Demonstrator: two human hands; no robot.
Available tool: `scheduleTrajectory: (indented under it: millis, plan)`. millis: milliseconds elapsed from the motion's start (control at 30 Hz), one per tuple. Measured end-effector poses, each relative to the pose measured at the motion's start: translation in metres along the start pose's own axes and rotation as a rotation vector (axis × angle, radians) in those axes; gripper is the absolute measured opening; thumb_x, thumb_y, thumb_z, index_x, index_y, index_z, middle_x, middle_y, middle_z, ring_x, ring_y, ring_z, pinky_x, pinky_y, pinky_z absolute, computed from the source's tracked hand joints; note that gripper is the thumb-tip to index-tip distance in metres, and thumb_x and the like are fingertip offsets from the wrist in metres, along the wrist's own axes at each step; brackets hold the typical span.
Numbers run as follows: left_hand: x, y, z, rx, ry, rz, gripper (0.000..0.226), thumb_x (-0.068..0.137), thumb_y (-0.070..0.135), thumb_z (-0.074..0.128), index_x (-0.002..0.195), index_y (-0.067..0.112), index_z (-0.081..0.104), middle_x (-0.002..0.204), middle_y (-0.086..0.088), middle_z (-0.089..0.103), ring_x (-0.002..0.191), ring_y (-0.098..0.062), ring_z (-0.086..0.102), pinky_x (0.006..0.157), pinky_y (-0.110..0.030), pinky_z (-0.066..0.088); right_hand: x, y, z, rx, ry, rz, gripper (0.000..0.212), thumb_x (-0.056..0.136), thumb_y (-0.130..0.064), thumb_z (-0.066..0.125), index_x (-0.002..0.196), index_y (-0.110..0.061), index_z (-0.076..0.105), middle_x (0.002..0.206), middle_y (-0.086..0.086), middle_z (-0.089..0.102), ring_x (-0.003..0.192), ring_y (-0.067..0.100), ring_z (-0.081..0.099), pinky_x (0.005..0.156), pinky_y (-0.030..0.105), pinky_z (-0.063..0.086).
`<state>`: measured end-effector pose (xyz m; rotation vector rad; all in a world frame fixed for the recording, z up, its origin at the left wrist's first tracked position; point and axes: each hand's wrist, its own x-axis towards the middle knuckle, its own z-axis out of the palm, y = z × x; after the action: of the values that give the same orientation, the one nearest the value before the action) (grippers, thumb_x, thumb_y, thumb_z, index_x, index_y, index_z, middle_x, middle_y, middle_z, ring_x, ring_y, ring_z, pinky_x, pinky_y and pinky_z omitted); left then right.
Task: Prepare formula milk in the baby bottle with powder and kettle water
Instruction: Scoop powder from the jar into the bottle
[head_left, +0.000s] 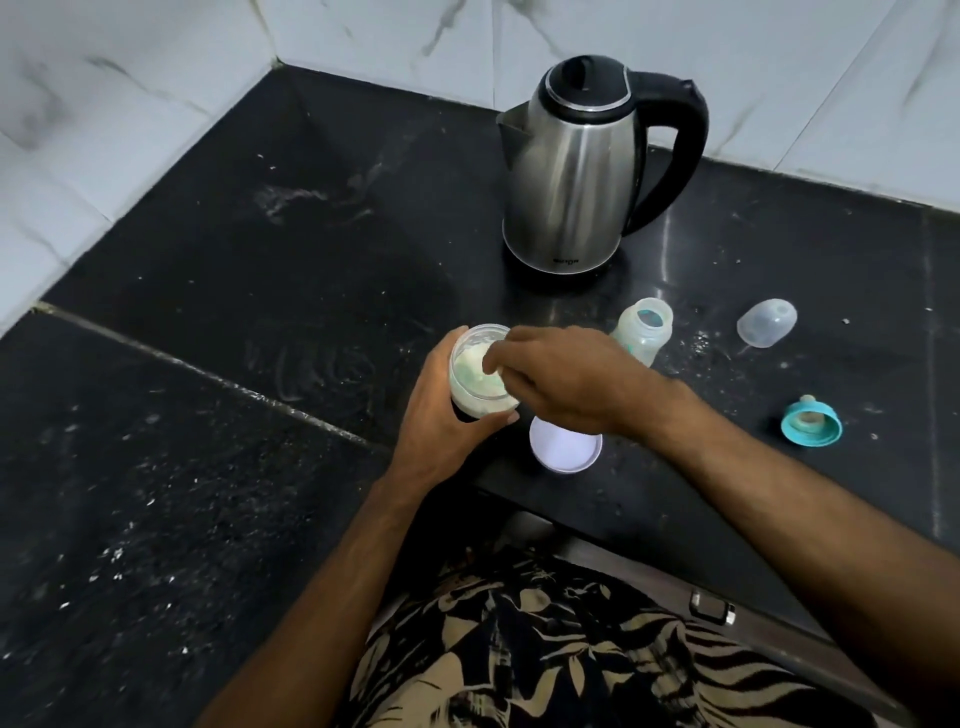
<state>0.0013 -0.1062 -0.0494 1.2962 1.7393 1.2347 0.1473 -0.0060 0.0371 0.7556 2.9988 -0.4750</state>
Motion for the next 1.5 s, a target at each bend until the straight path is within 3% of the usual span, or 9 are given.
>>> scheduleTrajectory:
  millis: [133, 233, 400, 633, 733, 867, 1033, 1167, 1500]
  plan:
    - [0.000, 0.000, -0.001, 0.017, 0.002, -0.031, 0.095, 0.068, 0.026, 0.090, 0.145, 0.028, 0.034, 0.142, 0.012, 0.051, 0.130, 0.001, 0.047, 0.109, -0.025, 0.041, 0.021, -0.014, -0.008, -0.221, -0.259, 0.013, 0.028, 0.100, -0.033, 0.036, 0.099, -0.016, 0.059, 0.098, 0.004, 0.060, 0.086, 0.030, 0.061, 0.068, 0.035, 0.036]
    - [0.003, 0.002, 0.000, 0.022, -0.007, -0.042, 0.098, 0.067, 0.025, 0.090, 0.146, 0.028, 0.032, 0.144, 0.011, 0.049, 0.131, 0.001, 0.047, 0.109, -0.022, 0.039, 0.033, -0.015, -0.013, -0.200, -0.435, 0.147, 0.029, 0.097, -0.027, 0.040, 0.073, -0.010, 0.043, 0.068, 0.000, 0.053, 0.060, 0.021, 0.056, 0.065, 0.031, 0.041]
    - [0.002, 0.000, 0.000, 0.022, -0.025, -0.020, 0.100, 0.066, 0.018, 0.090, 0.147, 0.025, 0.032, 0.145, 0.009, 0.048, 0.131, 0.001, 0.046, 0.108, -0.017, 0.037, 0.048, -0.017, -0.013, -0.044, -0.614, 0.351, 0.020, 0.096, -0.025, 0.046, 0.089, -0.007, 0.039, 0.061, 0.005, 0.051, 0.045, 0.017, 0.062, 0.056, 0.029, 0.044]
    - [0.010, -0.009, 0.003, 0.076, -0.066, -0.068, 0.099, 0.066, 0.036, 0.087, 0.148, 0.021, 0.034, 0.142, 0.011, 0.051, 0.132, -0.004, 0.048, 0.106, -0.013, 0.037, 0.043, -0.014, -0.014, -0.157, -0.474, 0.158, 0.026, 0.091, -0.014, 0.045, 0.066, -0.011, 0.047, 0.052, -0.002, 0.051, 0.055, 0.018, 0.050, 0.061, 0.029, 0.039]
    - [0.005, -0.006, -0.001, 0.098, -0.023, -0.034, 0.099, 0.069, 0.034, 0.089, 0.148, 0.027, 0.030, 0.146, 0.005, 0.047, 0.133, -0.009, 0.046, 0.109, -0.027, 0.040, 0.038, -0.015, -0.021, -0.199, -0.272, 0.083, 0.018, 0.095, -0.017, 0.050, 0.096, -0.010, 0.066, 0.085, 0.004, 0.065, 0.071, 0.025, 0.057, 0.058, 0.025, 0.033]
    - [0.002, -0.005, -0.001, 0.036, -0.007, -0.038, 0.095, 0.068, 0.021, 0.090, 0.146, 0.024, 0.036, 0.142, 0.010, 0.051, 0.131, -0.006, 0.049, 0.109, -0.036, 0.042, 0.032, -0.016, -0.025, -0.188, -0.074, 0.047, 0.026, 0.098, -0.016, 0.054, 0.122, -0.022, 0.062, 0.117, 0.002, 0.066, 0.102, 0.023, 0.064, 0.066, 0.026, 0.034]
    - [0.000, -0.008, -0.001, 0.042, 0.009, -0.040, 0.094, 0.069, 0.024, 0.089, 0.146, 0.020, 0.036, 0.142, 0.009, 0.051, 0.132, -0.008, 0.049, 0.110, -0.040, 0.042, 0.032, -0.017, -0.019, -0.098, 0.020, 0.072, 0.022, 0.097, -0.013, 0.052, 0.119, -0.015, 0.057, 0.110, 0.005, 0.066, 0.096, 0.022, 0.060, 0.051, 0.023, 0.023]
    - [0.000, -0.007, 0.001, 0.040, 0.025, -0.059, 0.092, 0.070, 0.023, 0.089, 0.146, 0.020, 0.037, 0.143, 0.007, 0.052, 0.132, -0.011, 0.049, 0.109, -0.044, 0.042, 0.032, -0.019, -0.013, -0.111, 0.045, 0.067, 0.022, 0.099, -0.017, 0.051, 0.119, -0.017, 0.059, 0.115, 0.002, 0.064, 0.108, 0.021, 0.059, 0.068, 0.027, 0.031]
    - [-0.003, -0.005, 0.003, 0.029, 0.017, -0.104, 0.095, 0.070, 0.025, 0.090, 0.148, 0.023, 0.035, 0.143, 0.006, 0.052, 0.134, -0.015, 0.049, 0.108, -0.047, 0.042, 0.032, -0.024, 0.001, -0.169, 0.044, 0.095, 0.018, 0.099, -0.021, 0.052, 0.111, -0.016, 0.065, 0.102, 0.005, 0.068, 0.090, 0.023, 0.064, 0.065, 0.031, 0.038]
